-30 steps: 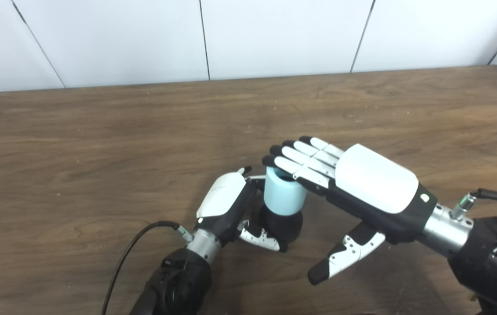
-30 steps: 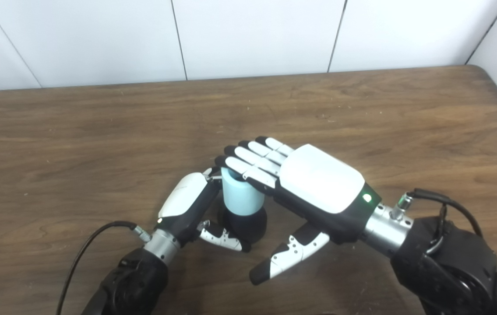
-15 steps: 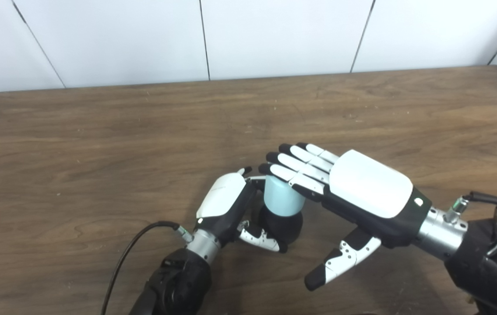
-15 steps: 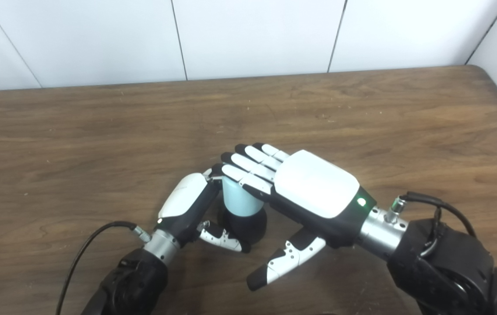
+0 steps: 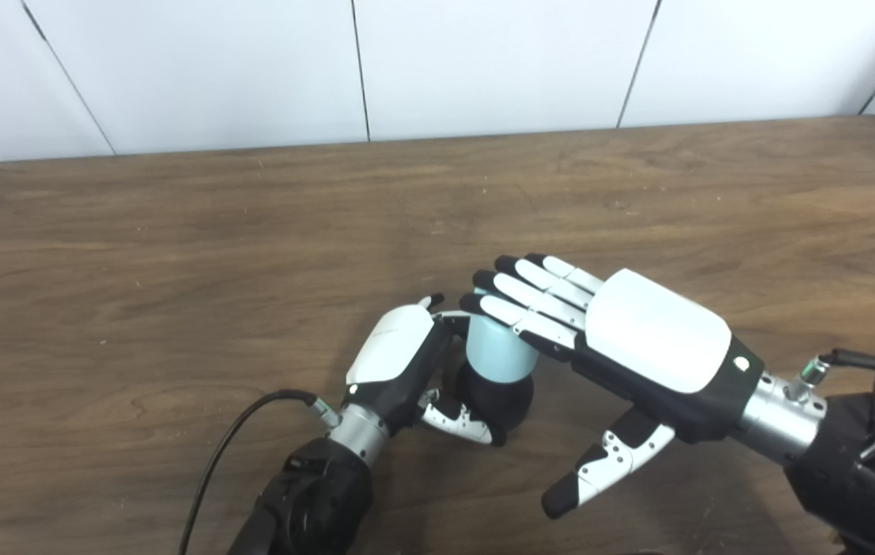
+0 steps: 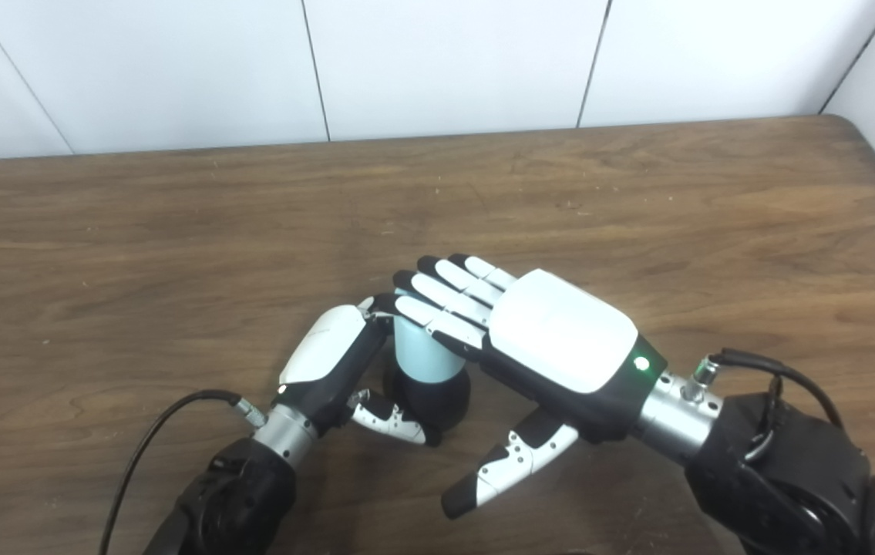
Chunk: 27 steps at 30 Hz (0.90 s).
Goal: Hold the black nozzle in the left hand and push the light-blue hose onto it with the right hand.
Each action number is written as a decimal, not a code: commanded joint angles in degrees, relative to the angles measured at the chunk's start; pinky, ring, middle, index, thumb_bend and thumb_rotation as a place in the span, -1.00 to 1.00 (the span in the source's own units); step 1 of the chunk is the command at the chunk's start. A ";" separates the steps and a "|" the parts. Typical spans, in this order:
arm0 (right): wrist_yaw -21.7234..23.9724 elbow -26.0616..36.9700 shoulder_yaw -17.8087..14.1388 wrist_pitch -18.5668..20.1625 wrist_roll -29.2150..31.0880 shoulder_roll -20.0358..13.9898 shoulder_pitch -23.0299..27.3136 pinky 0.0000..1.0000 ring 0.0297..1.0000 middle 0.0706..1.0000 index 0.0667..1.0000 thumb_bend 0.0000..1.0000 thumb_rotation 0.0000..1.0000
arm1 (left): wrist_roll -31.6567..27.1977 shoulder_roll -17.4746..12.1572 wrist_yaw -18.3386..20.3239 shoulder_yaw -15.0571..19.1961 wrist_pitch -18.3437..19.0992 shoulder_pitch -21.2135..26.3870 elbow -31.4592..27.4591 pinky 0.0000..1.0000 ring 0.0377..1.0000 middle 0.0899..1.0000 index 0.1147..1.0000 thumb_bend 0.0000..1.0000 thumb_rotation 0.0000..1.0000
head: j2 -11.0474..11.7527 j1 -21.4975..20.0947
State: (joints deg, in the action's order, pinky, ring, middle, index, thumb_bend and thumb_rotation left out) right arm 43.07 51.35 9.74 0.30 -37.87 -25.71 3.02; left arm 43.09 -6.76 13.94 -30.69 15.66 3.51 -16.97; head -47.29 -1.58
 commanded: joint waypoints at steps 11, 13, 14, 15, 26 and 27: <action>-0.54 -1.55 1.57 -0.51 0.26 -0.66 -3.79 1.00 1.00 1.00 0.92 0.23 1.00 | 0.32 -1.00 4.47 -0.90 2.55 -1.31 1.31 0.96 0.39 -0.07 -0.21 0.04 -1.00 | -0.47 -0.16; -0.62 -1.70 1.85 -0.30 0.20 -0.85 -4.09 1.00 1.00 1.00 0.92 0.22 1.00 | 0.36 -1.03 4.57 -0.86 2.58 -1.33 1.23 0.96 0.39 -0.07 -0.21 0.04 -1.00 | -0.49 -0.26; -0.65 -1.79 1.96 -0.25 0.18 -0.92 -4.21 1.00 1.00 1.00 0.92 0.22 1.00 | 0.36 -1.04 4.65 -0.84 2.61 -1.34 1.19 0.96 0.38 -0.08 -0.20 0.04 -1.00 | -0.49 -0.26; -0.70 -1.86 2.03 -0.22 0.16 -0.97 -4.29 1.00 1.00 1.00 0.92 0.22 1.00 | 0.37 -1.03 4.70 -0.81 2.62 -1.35 1.16 0.96 0.38 -0.08 -0.20 0.04 -1.00 | -0.49 -0.26; -0.05 -1.81 2.60 -0.05 -0.43 -1.28 -3.83 1.00 1.00 1.00 0.91 0.21 1.00 | 0.58 -0.89 5.08 -0.68 2.72 -1.36 1.12 0.96 0.37 -0.08 -0.20 0.04 -1.00 | -0.57 -0.29; -0.05 -1.89 2.67 -0.10 -0.52 -1.27 -3.77 1.00 1.00 1.00 0.91 0.21 1.00 | 0.62 -0.86 5.12 -0.69 2.75 -1.36 1.07 0.96 0.37 -0.08 -0.20 0.04 -1.00 | -0.57 -0.29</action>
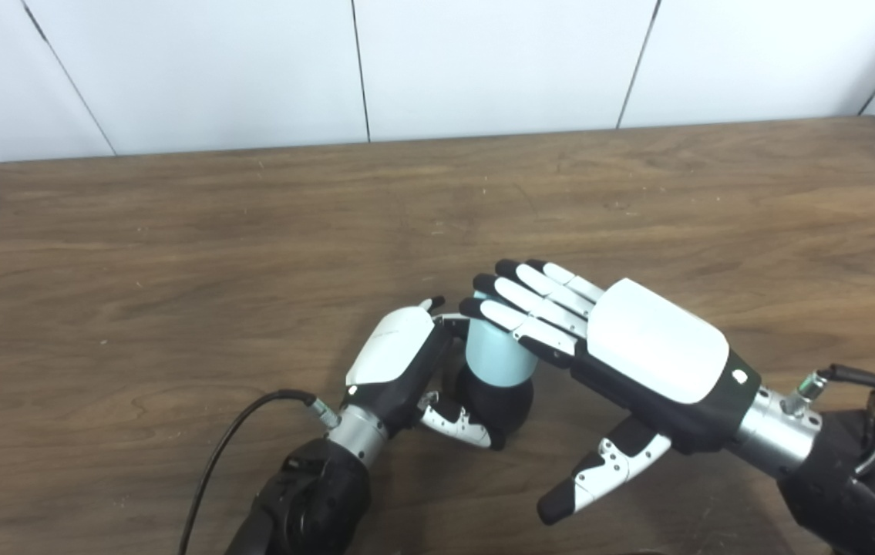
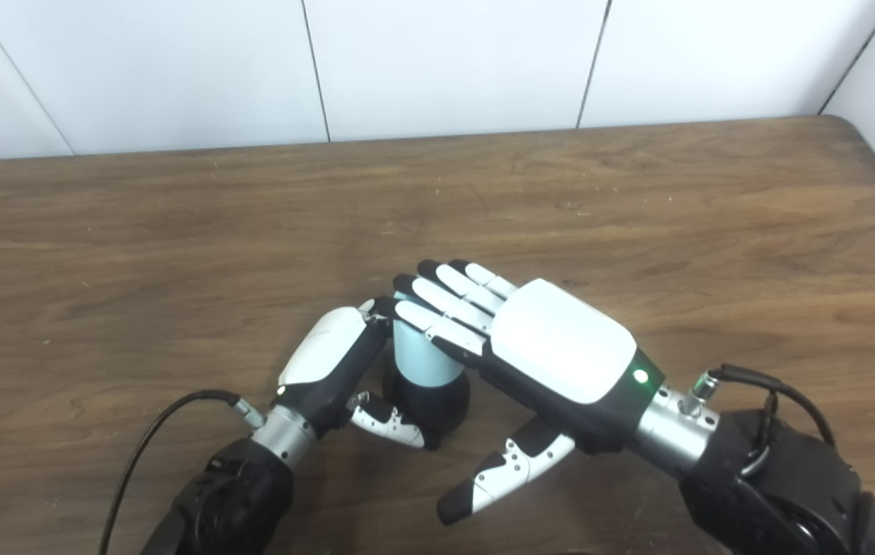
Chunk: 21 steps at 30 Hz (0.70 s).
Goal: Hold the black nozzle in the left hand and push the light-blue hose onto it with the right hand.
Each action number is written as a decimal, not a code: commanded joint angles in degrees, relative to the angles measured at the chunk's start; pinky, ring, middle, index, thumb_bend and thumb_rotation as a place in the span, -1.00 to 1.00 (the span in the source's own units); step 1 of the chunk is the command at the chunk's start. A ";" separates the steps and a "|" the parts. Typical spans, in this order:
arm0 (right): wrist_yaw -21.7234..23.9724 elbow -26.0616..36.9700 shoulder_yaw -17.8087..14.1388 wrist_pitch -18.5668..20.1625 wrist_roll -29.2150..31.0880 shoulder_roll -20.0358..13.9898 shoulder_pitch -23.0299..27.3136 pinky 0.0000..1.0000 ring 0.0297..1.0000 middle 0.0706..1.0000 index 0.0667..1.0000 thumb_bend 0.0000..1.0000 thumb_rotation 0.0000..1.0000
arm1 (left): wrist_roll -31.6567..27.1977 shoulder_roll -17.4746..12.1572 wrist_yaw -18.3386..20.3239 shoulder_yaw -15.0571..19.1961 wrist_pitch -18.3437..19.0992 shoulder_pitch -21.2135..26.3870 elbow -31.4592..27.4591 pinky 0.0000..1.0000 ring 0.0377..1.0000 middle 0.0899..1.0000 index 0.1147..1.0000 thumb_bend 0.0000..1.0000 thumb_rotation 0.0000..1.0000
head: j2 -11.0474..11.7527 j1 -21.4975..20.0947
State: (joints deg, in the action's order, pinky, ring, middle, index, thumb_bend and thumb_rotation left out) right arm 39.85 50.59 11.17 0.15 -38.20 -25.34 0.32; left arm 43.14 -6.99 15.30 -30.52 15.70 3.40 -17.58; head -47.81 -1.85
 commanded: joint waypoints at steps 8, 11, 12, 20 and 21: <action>2.57 -2.32 1.71 -0.56 -0.65 -1.79 -1.12 1.00 1.00 1.00 0.92 0.20 1.00 | 0.57 -0.48 3.98 -0.82 2.76 -1.21 1.53 0.96 0.37 -0.08 -0.20 0.04 -1.00 | -0.14 -0.02; 2.60 -2.61 1.94 -0.51 -0.87 -1.79 -1.15 1.00 1.00 1.00 0.92 0.20 1.00 | 0.47 -0.46 3.85 -0.75 2.62 -1.20 1.69 0.96 0.37 -0.08 -0.20 0.04 -1.00 | -0.14 -0.02; 2.61 -2.64 2.07 -0.49 -1.00 -1.73 -1.28 1.00 1.00 1.00 0.92 0.20 1.00 | 0.44 -0.45 3.79 -0.75 2.55 -1.22 1.77 0.96 0.37 -0.08 -0.20 0.04 -1.00 | -0.14 -0.02; 2.66 -2.92 2.82 -0.03 -1.37 -1.73 -1.80 1.00 1.00 1.00 0.92 0.21 1.00 | 0.23 -0.45 3.77 -0.64 2.51 -1.26 1.73 0.97 0.38 -0.08 -0.20 0.04 -1.00 | -0.10 -0.02; 2.74 -2.87 2.84 0.12 -1.32 -1.83 -1.76 1.00 1.00 1.00 0.92 0.21 1.00 | 0.23 -0.45 3.77 -0.63 2.51 -1.28 1.69 0.97 0.38 -0.08 -0.20 0.04 -1.00 | -0.10 0.00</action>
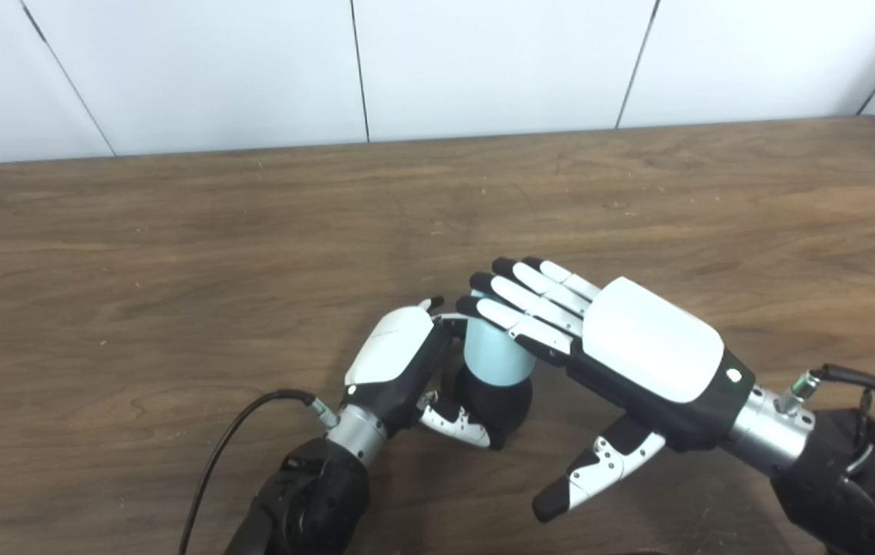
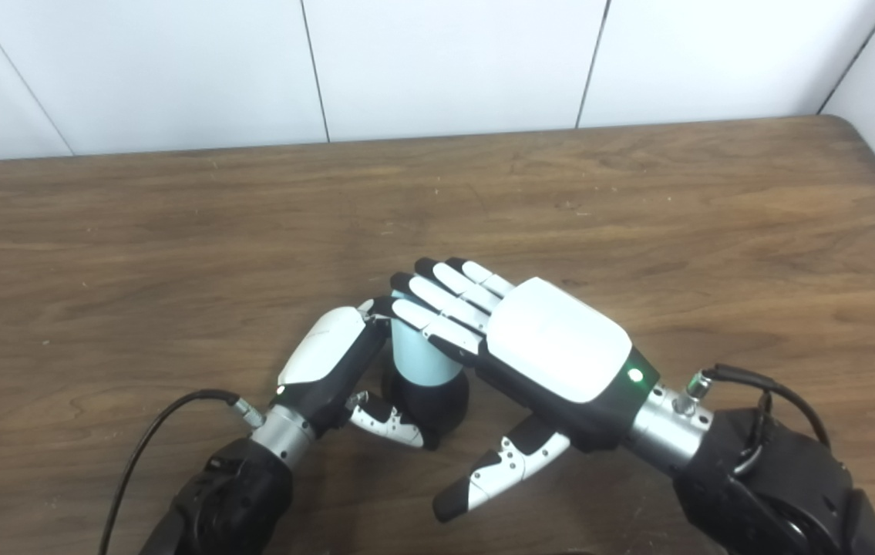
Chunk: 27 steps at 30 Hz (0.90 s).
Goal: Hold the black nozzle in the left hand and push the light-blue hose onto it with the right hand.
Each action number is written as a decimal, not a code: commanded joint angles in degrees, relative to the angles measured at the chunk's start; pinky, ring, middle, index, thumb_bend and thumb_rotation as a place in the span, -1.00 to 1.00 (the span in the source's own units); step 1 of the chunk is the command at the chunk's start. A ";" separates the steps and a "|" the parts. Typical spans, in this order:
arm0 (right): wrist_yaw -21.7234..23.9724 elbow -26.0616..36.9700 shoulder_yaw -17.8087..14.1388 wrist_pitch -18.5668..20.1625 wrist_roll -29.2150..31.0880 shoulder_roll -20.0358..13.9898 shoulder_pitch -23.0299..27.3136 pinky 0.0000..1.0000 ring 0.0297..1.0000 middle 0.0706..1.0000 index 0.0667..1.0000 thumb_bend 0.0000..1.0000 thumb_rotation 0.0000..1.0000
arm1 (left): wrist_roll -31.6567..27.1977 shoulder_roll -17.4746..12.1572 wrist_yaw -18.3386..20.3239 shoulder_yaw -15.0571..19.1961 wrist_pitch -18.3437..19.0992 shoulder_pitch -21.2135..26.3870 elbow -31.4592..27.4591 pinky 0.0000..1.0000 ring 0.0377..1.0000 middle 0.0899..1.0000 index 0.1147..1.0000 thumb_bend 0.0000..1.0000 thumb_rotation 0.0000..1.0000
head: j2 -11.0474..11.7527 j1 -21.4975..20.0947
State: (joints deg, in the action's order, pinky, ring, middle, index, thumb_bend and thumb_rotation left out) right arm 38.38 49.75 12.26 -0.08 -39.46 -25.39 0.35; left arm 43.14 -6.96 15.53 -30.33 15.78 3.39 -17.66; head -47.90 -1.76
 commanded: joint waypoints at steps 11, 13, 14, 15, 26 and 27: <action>4.36 -1.83 2.21 1.12 0.01 -1.88 -1.91 1.00 1.00 1.00 0.93 0.20 1.00 | 0.22 -0.48 3.39 -0.83 2.27 -1.38 1.85 0.97 0.37 -0.08 -0.20 0.04 -1.00 | -0.14 -0.14; 4.30 -1.88 2.28 0.99 -0.20 -1.90 -1.92 1.00 1.00 1.00 0.93 0.20 1.00 | 0.22 -0.47 3.35 -0.83 2.22 -1.37 1.96 0.96 0.38 -0.08 -0.20 0.04 -1.00 | -0.14 -0.14; 4.24 -1.92 2.31 0.92 -0.23 -1.91 -1.94 1.00 1.00 1.00 0.93 0.20 1.00 | 0.20 -0.46 3.34 -0.82 2.20 -1.36 1.98 0.96 0.39 -0.08 -0.20 0.04 -1.00 | -0.14 -0.14; 4.21 -1.93 2.34 0.88 -0.28 -1.93 -1.97 1.00 1.00 1.00 0.93 0.20 1.00 | 0.19 -0.46 3.33 -0.82 2.19 -1.36 2.01 0.96 0.39 -0.08 -0.20 0.04 -1.00 | -0.14 -0.14; 4.04 -2.15 2.69 0.71 -0.50 -1.90 -1.96 1.00 1.00 1.00 0.93 0.20 1.00 | 0.18 -0.63 3.53 -0.86 2.16 -1.28 1.89 0.96 0.38 -0.07 -0.21 0.04 -1.00 | -0.11 -0.03; 3.97 -2.21 2.70 0.67 -0.45 -1.93 -2.04 1.00 1.00 1.00 0.93 0.20 1.00 | 0.21 -0.64 3.55 -0.87 2.17 -1.26 1.91 0.96 0.37 -0.07 -0.21 0.04 -1.00 | -0.11 -0.03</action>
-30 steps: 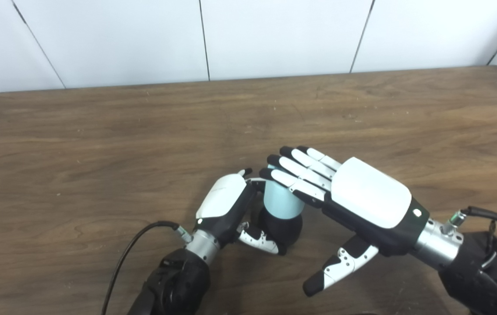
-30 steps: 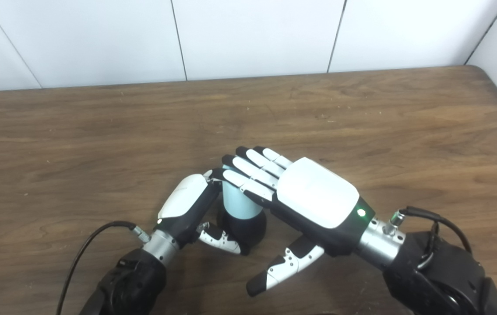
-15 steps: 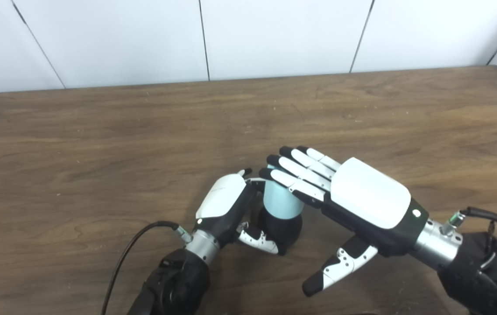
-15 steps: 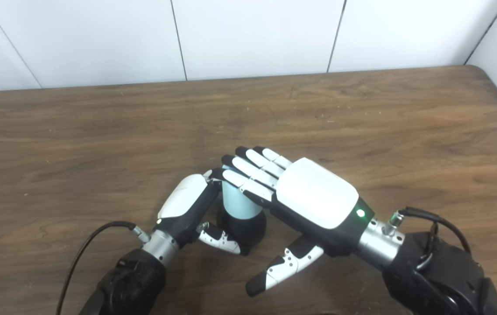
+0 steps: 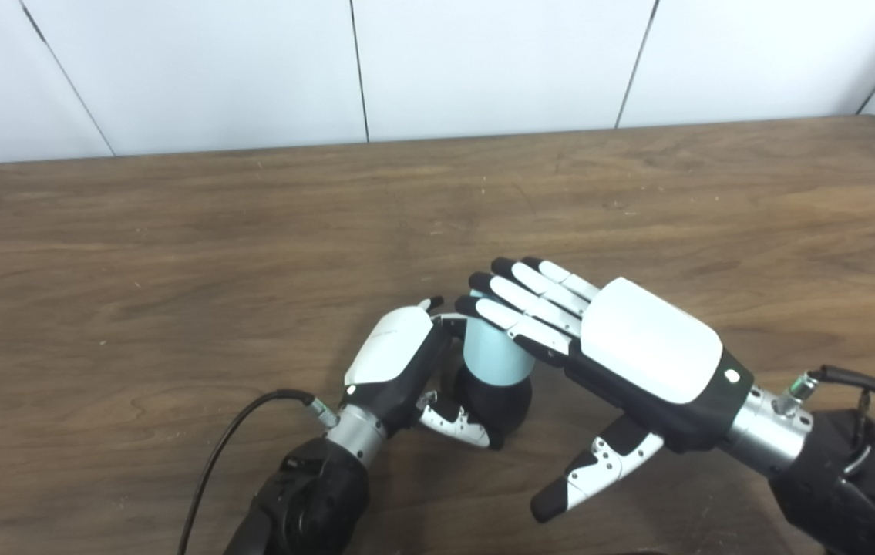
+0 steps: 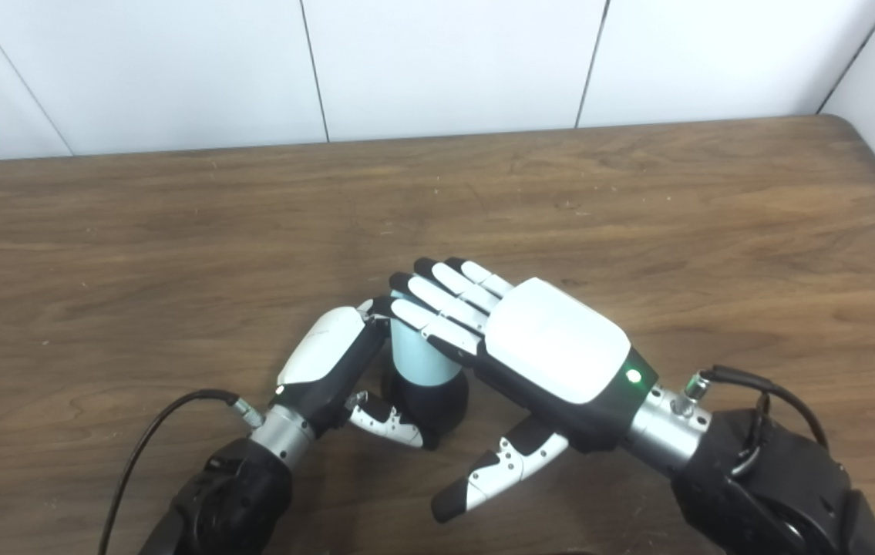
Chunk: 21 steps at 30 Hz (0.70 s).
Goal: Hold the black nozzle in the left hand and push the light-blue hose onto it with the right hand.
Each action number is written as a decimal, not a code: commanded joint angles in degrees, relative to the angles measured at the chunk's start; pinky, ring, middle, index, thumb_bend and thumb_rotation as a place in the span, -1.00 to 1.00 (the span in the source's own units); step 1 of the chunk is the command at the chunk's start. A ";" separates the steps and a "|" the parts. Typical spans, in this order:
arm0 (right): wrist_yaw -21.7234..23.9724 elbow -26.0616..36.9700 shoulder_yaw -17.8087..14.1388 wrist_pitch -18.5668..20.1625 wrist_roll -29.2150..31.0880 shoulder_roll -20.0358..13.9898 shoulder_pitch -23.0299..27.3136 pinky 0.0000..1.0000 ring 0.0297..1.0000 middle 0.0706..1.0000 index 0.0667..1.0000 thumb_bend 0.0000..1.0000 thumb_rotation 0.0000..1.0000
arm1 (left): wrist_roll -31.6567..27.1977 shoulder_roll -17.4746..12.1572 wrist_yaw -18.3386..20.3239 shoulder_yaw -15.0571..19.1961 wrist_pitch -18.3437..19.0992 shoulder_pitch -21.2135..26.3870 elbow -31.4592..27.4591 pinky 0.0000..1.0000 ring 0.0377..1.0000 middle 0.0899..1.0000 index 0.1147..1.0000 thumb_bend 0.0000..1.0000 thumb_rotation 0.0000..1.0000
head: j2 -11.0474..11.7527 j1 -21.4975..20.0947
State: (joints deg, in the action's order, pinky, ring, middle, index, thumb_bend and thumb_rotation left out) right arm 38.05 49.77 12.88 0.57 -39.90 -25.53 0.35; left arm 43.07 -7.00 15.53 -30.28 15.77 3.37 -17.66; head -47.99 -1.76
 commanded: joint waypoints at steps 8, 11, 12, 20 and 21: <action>3.90 -2.58 2.17 -0.05 0.22 -1.92 -2.58 1.00 1.00 1.00 0.93 0.20 1.00 | 0.41 -0.62 3.66 -0.99 2.28 -1.11 1.94 0.96 0.38 -0.05 -0.22 0.04 -1.00 | 0.09 -0.02; 3.79 -2.64 2.29 -0.01 0.29 -1.94 -2.75 1.00 1.00 1.00 0.93 0.20 1.00 | 0.40 -0.65 3.66 -0.98 2.24 -1.12 1.92 0.96 0.40 -0.04 -0.23 0.03 -1.00 | 0.09 -0.02; 3.75 -2.67 2.33 0.02 0.31 -1.96 -2.75 1.00 1.00 1.00 0.93 0.20 1.00 | 0.41 -0.66 3.66 -0.98 2.23 -1.12 1.91 0.96 0.41 -0.04 -0.23 0.03 -1.00 | 0.09 -0.02; 3.37 -3.12 2.86 0.09 0.12 -1.88 -2.78 1.00 1.00 1.00 0.93 0.20 1.00 | 0.51 -0.62 3.58 -1.04 2.20 -1.14 1.99 0.96 0.38 -0.05 -0.23 0.04 -1.00 | 0.20 0.01; 3.33 -3.16 2.96 0.12 0.05 -1.89 -2.74 1.00 1.00 1.00 0.93 0.20 1.00 | 0.52 -0.64 3.55 -1.04 2.17 -1.16 2.03 0.96 0.38 -0.05 -0.23 0.04 -1.00 | 0.21 -0.07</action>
State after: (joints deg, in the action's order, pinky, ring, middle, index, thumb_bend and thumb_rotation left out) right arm 36.83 48.27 14.28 0.56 -39.91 -25.88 -0.67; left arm 43.12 -7.06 15.58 -30.32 15.77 3.39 -17.66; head -47.72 -1.67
